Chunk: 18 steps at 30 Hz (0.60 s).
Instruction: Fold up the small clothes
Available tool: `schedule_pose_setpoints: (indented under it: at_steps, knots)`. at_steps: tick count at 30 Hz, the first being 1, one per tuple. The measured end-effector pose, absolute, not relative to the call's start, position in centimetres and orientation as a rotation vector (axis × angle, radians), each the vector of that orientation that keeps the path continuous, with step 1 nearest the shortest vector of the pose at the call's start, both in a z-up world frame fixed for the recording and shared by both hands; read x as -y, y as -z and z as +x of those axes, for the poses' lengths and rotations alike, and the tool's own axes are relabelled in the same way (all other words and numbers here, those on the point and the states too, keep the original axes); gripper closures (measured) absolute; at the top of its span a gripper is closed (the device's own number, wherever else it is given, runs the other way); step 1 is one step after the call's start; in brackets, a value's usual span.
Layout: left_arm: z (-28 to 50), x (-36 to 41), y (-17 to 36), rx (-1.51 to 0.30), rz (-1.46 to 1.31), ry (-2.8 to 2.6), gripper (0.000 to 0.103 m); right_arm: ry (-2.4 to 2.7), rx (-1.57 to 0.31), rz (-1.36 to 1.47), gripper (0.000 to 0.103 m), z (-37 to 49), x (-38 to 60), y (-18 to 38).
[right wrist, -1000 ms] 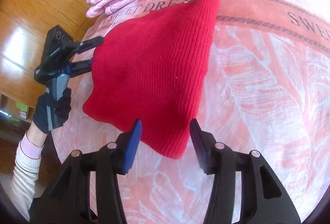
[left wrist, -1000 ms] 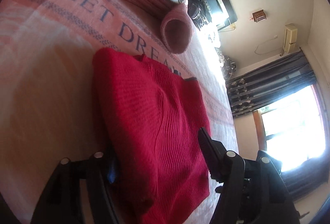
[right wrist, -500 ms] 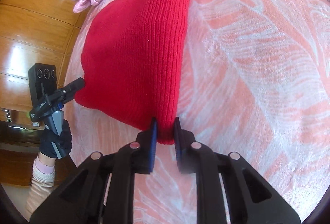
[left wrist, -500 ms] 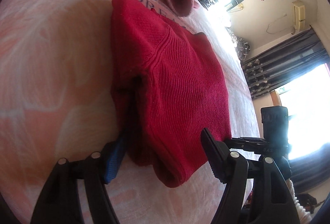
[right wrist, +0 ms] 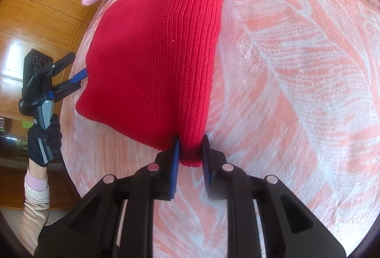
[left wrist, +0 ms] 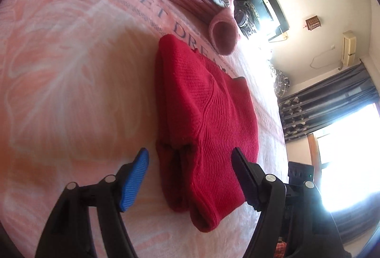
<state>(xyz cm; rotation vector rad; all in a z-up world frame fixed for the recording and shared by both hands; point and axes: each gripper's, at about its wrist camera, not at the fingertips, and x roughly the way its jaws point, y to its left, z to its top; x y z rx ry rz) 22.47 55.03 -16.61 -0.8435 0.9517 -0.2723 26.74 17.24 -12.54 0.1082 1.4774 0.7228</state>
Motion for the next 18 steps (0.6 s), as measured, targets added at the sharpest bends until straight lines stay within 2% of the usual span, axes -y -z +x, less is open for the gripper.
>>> schedule_pose_setpoints:
  at_steps: [5,13,18]
  knots:
    - [25.2,-56.2,19.1,-0.956,-0.991,0.307,0.03,-0.725,-1.476,0.112,0.086,26.8,-17.1,12.6]
    - [28.1,-55.3,19.2,-0.949,-0.968,0.37,0.028,-0.73,-1.478,0.12,0.085,27.0,-17.1,12.7]
    - [30.4,-53.8,19.0,-0.953,-0.946,0.419,0.024,-0.736,-1.476,0.126,0.083,27.1,-17.2,12.6]
